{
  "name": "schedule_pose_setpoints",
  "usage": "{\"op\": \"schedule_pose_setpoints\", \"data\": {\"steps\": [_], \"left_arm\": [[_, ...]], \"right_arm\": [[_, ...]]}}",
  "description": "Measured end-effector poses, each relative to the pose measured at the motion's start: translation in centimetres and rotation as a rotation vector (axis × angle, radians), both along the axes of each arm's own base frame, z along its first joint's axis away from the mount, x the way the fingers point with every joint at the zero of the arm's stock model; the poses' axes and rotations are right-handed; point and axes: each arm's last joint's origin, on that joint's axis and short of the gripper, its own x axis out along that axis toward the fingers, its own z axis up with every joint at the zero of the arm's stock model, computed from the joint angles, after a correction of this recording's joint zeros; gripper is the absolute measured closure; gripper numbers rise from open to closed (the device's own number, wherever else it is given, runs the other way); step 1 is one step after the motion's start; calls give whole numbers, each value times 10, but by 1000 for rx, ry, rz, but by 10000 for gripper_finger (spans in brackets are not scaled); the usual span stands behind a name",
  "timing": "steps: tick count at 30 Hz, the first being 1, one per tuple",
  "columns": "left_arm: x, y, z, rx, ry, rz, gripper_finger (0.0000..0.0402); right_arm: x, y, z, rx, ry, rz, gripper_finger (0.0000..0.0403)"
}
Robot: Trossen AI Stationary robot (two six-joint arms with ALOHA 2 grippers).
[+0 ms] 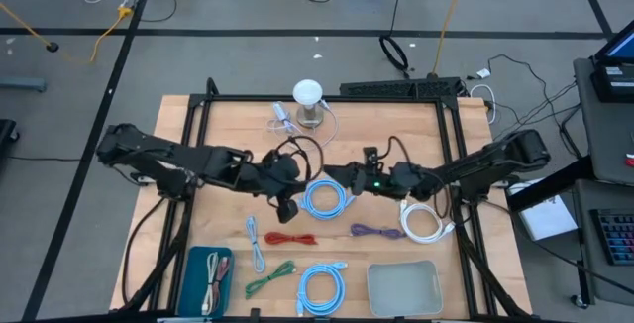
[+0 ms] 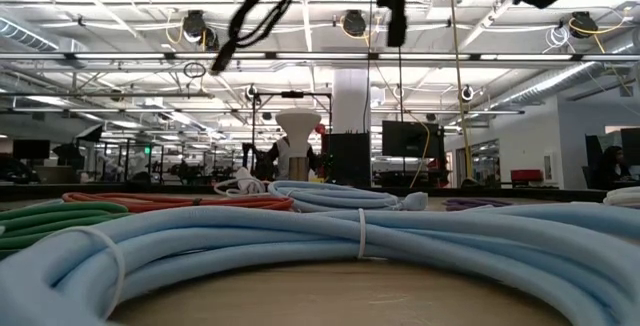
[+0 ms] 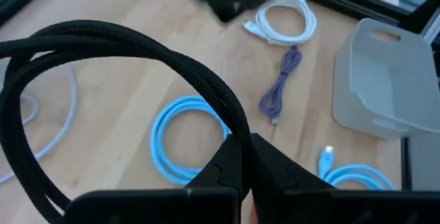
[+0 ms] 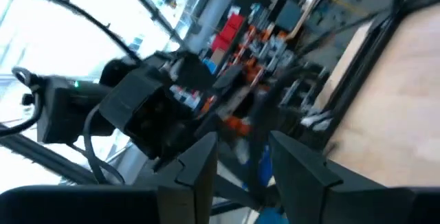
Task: Pick & Place USB Port
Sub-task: Put the black video cable into the gray bin
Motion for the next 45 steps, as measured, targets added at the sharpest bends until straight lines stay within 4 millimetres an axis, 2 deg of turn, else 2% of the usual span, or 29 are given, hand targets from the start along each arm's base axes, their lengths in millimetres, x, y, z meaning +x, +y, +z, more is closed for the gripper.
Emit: {"op": "schedule_pose_setpoints", "data": {"steps": [7, 12, 20, 23, 27, 33, 45], "left_arm": [[14, -4, -19, -1, 67, -28, 394], [11, -5, -19, 16, 79, -25, 394], [-1, -1, -25, 46, 207, 20, 394], [-1, -3, -23, 33, 199, 22, 394], [0, -7, -7, 31, 147, 16, 394], [0, -9, 10, 32, 110, 15, 394], [0, -9, 11, 20, 101, 15, 394]], "right_arm": [[25, 6, -3, 37, -6, 89, 258], [26, 5, -5, 50, 15, 106, 258], [25, 5, -1, 19, 16, 121, 261], [25, 6, -5, 11, 57, 132, 261], [26, 6, -13, 0, 135, 139, 261], [26, 6, -15, -7, 160, 147, 261], [26, 3, -13, -7, 138, 138, 257]]}}
